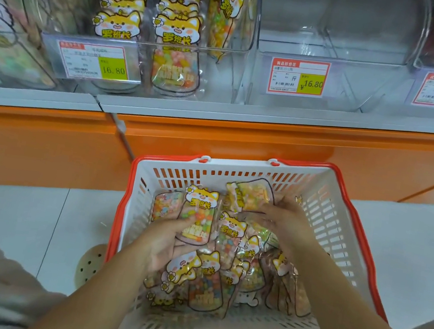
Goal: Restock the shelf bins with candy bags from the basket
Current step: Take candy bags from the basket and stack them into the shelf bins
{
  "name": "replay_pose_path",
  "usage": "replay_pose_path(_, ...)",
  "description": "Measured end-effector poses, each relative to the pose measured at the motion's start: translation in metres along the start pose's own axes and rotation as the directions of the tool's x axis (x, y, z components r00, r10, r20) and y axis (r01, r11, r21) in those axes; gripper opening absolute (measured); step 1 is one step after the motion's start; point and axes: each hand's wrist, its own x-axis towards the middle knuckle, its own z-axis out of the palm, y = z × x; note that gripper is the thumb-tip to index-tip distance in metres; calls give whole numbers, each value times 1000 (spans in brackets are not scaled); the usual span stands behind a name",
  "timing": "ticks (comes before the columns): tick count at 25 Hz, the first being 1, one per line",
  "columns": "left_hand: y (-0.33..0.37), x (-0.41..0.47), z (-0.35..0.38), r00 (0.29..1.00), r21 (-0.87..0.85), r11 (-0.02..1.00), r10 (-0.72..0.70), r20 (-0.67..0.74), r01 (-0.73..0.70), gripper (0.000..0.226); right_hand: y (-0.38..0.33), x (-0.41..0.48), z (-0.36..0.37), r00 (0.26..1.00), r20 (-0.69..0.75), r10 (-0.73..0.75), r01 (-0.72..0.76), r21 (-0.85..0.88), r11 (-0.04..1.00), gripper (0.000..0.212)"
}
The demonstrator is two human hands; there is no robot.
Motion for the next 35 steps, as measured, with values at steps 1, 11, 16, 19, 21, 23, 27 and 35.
replay_pose_path(1, 1, -1, -1, 1000, -28, 1000, -1, 4, 1, 44, 0, -4, 6, 993, -47, -104, 99, -101, 990, 16)
replay_pose_path(11, -2, -5, 1, 994, 7, 994, 108, -3, -108, 34, 44, -44, 51, 886, 367, -284, 458, -600, 655, 39)
replay_pose_path(16, 0, -10, -3, 988, 25, 988, 156, -13, -155, 35, 50, -2, 22, 998, 58, -13, 53, -760, 648, 37)
replay_pose_path(19, -2, -7, -9, 987, 44, 986, 162, 2, -162, 48, 63, -4, 25, 999, -28, 31, -41, -727, 685, 46)
replay_pose_path(21, -2, -8, -11, 984, 48, 983, 176, 5, -176, 56, 59, -6, 26, 996, -68, 55, -86, -647, 758, 43)
replay_pose_path(23, -2, -8, -10, 982, 59, 980, 190, 3, -190, 59, 50, -4, 21, 994, -95, 48, -95, -600, 794, 28)
replay_pose_path(27, -1, -8, -10, 975, 90, 970, 224, 14, -224, 57, 29, 3, 6, 989, -147, 14, -76, -430, 899, 13)
replay_pose_path(35, -1, -16, 7, 979, 98, 974, 201, 41, -204, 40, -3, -19, 16, 992, 61, -109, 125, -504, 854, 31)
